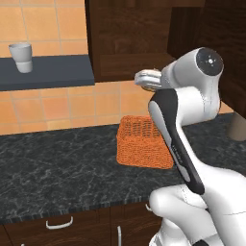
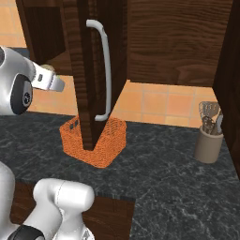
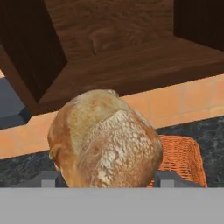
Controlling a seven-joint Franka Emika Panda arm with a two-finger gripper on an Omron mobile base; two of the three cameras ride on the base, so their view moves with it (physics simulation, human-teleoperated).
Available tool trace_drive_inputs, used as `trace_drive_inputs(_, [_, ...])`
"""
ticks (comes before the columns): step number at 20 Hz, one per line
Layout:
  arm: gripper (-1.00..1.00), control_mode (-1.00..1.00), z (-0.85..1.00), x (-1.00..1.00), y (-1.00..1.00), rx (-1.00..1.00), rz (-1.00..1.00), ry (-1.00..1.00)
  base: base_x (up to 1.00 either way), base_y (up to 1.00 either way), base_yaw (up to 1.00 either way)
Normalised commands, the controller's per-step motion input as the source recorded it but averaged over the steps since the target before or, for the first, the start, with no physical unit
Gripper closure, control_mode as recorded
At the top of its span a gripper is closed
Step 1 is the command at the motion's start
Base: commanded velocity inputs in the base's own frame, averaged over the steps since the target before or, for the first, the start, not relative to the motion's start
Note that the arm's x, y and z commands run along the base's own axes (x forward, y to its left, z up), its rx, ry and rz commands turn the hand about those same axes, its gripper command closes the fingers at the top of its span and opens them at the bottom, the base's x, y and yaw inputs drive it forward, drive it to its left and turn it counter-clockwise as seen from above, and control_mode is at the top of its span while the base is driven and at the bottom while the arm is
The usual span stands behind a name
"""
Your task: Open the cabinet, pick up the bread from the cabinet and place it in the basket. Then move the basket to the dining counter.
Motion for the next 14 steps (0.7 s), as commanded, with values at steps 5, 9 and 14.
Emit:
trace_drive_inputs(5, [1.0, -1.0, -0.96, -0.52, -0.07, 0.0, -0.12, 0.27, 0.0, 0.0, 0.0])
trace_drive_inputs(9, [1.0, -1.0, -1.0, 0.34, -0.11, 0.0, -0.07, 0.11, 0.0, 0.0, 0.0])
trace_drive_inputs(14, [1.0, -1.0, -1.0, 0.66, -0.04, 0.0, -0.11, 0.02, 0.0, 0.0, 0.0])
